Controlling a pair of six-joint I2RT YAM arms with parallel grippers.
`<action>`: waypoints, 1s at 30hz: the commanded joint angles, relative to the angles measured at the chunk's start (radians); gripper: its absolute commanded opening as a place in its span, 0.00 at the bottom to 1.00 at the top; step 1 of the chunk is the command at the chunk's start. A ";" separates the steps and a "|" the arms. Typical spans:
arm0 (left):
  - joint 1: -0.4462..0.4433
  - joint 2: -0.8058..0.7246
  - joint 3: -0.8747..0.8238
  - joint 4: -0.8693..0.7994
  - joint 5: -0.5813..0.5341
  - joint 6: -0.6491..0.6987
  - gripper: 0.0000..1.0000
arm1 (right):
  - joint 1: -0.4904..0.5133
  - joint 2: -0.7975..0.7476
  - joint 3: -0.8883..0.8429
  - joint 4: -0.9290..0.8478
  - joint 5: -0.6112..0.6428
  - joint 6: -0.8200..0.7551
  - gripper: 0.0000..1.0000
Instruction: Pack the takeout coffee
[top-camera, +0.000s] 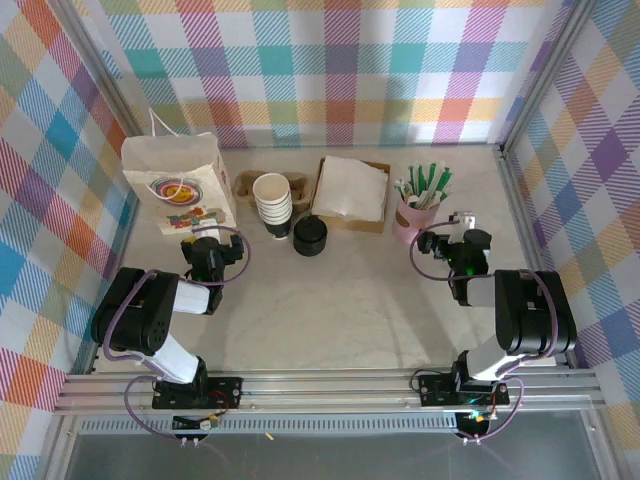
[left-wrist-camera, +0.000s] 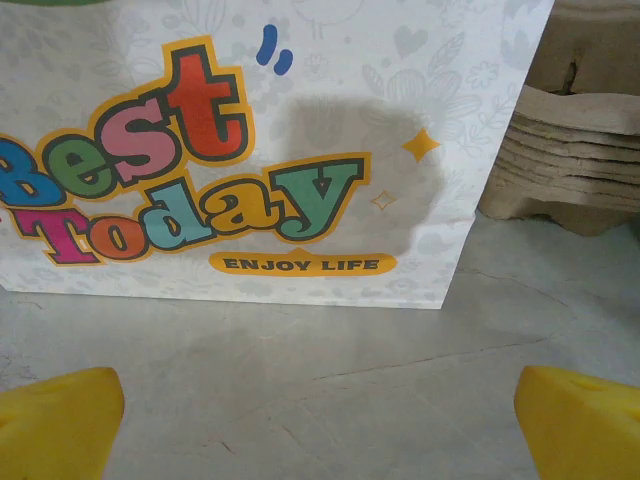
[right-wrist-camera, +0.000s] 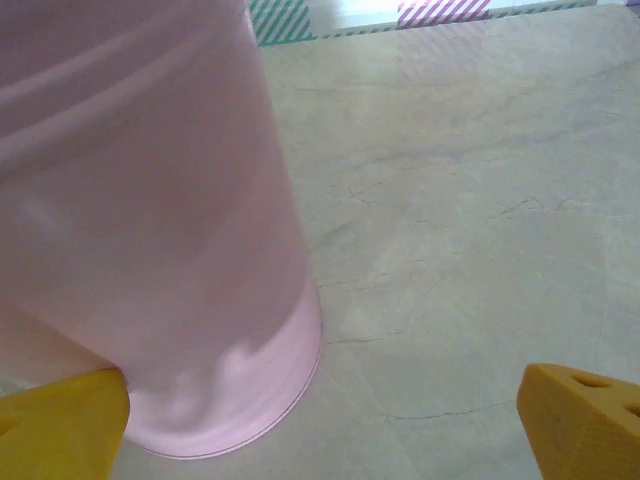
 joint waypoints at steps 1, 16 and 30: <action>0.004 -0.002 0.003 0.022 0.009 0.006 1.00 | 0.006 -0.007 0.007 0.011 -0.014 0.000 0.99; 0.005 -0.003 0.006 0.018 0.010 0.005 1.00 | 0.006 -0.007 0.007 0.010 -0.014 0.000 0.99; 0.030 -0.011 0.009 -0.001 0.069 -0.004 0.99 | 0.006 -0.007 0.007 0.008 -0.014 0.001 0.99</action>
